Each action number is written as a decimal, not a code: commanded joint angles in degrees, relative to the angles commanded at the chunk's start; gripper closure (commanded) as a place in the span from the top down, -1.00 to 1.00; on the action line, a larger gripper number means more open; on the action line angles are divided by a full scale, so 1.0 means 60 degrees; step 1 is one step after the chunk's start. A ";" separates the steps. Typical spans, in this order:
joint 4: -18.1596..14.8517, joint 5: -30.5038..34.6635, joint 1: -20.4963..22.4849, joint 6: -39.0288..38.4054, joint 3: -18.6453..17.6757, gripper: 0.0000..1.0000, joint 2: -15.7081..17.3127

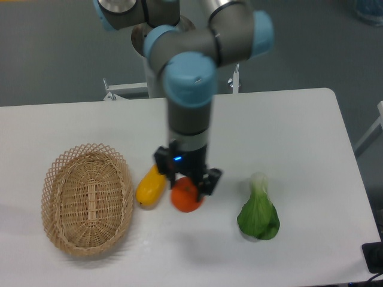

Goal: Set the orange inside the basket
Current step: 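Carry the held orange with the gripper over toward the wicker basket, then lower the orange into the basket, then open the gripper to release the orange inside the basket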

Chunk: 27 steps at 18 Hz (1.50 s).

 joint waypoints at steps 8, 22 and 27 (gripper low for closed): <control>0.0689 0.0967 -0.1993 -0.1540 -0.0439 0.33 -0.0484; 0.0836 0.0952 -0.2521 -0.1541 -0.0806 0.33 -0.1289; 0.0850 0.0996 -0.2566 -0.1599 -0.0791 0.34 -0.1451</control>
